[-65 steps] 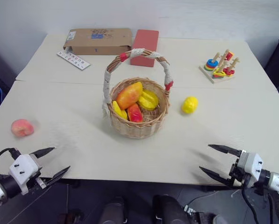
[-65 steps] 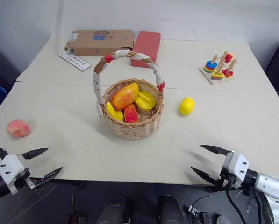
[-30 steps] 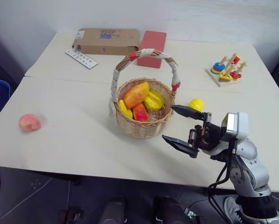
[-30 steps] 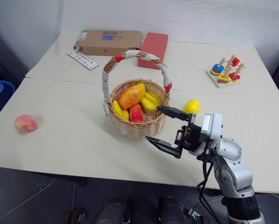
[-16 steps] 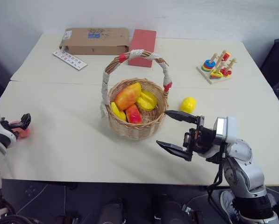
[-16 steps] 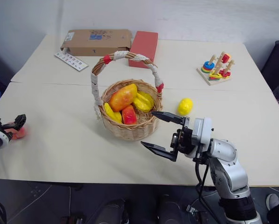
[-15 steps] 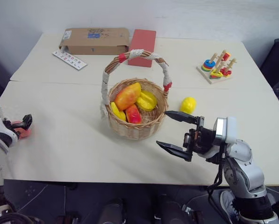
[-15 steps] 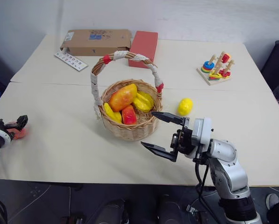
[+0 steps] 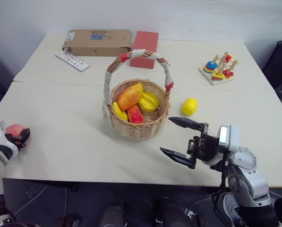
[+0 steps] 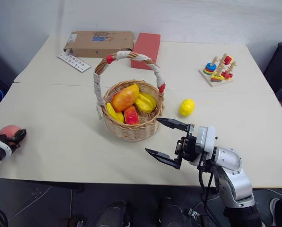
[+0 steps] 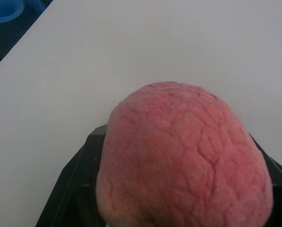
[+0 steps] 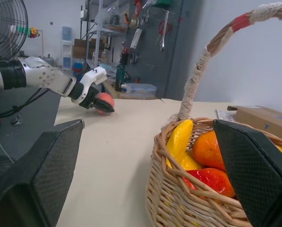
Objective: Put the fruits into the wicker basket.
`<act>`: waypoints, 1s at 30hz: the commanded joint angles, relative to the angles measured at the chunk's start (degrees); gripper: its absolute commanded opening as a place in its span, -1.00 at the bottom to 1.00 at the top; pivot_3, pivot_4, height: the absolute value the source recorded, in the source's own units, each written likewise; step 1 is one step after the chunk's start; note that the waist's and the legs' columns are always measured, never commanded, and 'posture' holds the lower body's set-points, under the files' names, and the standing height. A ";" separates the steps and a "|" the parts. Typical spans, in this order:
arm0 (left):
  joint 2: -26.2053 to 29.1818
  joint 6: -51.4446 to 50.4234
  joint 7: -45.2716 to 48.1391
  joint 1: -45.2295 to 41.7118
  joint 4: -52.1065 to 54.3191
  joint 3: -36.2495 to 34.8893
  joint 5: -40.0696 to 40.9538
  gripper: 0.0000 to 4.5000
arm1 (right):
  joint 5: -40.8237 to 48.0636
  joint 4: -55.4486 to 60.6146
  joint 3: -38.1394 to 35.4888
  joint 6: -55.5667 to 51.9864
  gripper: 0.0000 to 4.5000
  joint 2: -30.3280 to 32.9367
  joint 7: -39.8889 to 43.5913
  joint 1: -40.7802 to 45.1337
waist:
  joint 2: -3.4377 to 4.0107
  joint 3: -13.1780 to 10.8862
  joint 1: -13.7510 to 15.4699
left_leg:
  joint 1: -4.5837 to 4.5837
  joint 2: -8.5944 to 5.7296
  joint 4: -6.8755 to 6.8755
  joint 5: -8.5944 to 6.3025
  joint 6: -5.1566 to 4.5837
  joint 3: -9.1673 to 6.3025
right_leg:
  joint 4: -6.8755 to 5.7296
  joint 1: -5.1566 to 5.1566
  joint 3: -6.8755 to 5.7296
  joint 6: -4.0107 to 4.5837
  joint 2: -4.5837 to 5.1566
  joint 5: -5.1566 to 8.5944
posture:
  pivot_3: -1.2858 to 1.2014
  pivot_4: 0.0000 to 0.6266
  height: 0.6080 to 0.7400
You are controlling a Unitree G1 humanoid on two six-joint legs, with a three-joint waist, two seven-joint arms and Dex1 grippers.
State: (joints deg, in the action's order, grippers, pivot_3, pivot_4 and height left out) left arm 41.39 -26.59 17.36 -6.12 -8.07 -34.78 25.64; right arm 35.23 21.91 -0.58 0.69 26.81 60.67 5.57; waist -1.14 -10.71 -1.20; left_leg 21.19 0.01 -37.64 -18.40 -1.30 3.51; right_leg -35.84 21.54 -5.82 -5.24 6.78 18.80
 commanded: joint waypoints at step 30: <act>-9.40 -10.65 25.01 -30.57 27.13 36.95 2.92 0.98 | -5.64 4.29 -14.05 6.95 1.00 0.65 -13.73 -20.67 | 0.66 -0.32 2.31 | 0.10 0.05 -0.27 0.33 0.00 0.04 | -0.12 -0.09 0.02 -0.01 -0.26 -0.08 | 0.03 -0.52 1.00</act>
State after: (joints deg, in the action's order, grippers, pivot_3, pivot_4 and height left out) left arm 30.60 -37.81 39.90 -36.36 16.29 6.97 24.91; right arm 27.93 23.54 -11.66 7.75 27.14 48.12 -13.67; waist -0.48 -11.03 1.10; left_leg 21.29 0.07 -37.91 -18.07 -1.30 3.55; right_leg -35.95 21.44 -5.80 -5.25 6.51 18.72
